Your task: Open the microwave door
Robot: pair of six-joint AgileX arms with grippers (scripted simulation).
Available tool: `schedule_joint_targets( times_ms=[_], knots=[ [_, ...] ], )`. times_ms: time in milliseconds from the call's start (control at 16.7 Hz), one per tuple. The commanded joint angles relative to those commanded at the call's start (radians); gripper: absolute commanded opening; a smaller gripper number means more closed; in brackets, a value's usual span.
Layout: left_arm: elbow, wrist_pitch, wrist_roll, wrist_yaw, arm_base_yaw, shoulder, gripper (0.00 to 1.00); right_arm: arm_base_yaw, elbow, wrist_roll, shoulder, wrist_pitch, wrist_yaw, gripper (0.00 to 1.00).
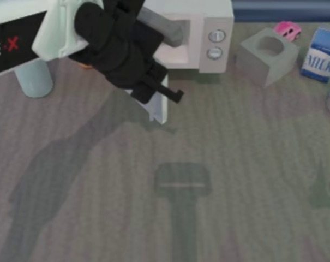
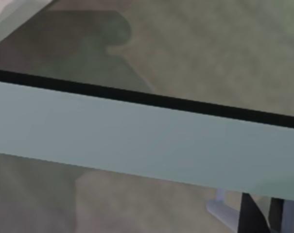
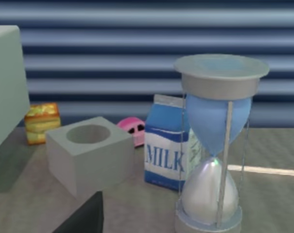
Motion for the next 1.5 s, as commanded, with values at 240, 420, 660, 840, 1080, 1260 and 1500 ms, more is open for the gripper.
schedule_joint_targets(
  times_ms=[240, 420, 660, 840, 1080, 1260, 1500],
  knots=[
    [0.0, 0.0, 0.0, 0.0, 0.0, 0.0, 0.0, 0.0, 0.0, 0.0, 0.0, 0.0, 0.0, 1.0],
    [0.0, 0.0, 0.0, 0.0, 0.0, 0.0, 0.0, 0.0, 0.0, 0.0, 0.0, 0.0, 0.0, 1.0],
    [0.0, 0.0, 0.0, 0.0, 0.0, 0.0, 0.0, 0.0, 0.0, 0.0, 0.0, 0.0, 0.0, 1.0],
    [0.0, 0.0, 0.0, 0.0, 0.0, 0.0, 0.0, 0.0, 0.0, 0.0, 0.0, 0.0, 0.0, 1.0],
    [0.0, 0.0, 0.0, 0.0, 0.0, 0.0, 0.0, 0.0, 0.0, 0.0, 0.0, 0.0, 0.0, 1.0],
    [-0.004, 0.0, 0.0, 0.008, -0.004, 0.001, 0.0, 0.0, 0.0, 0.0, 0.0, 0.0, 0.0, 1.0],
    [-0.03, -0.006, 0.08, 0.048, 0.028, -0.025, 0.0, 0.0, 0.0, 0.0, 0.0, 0.0, 0.0, 1.0]
  ],
)
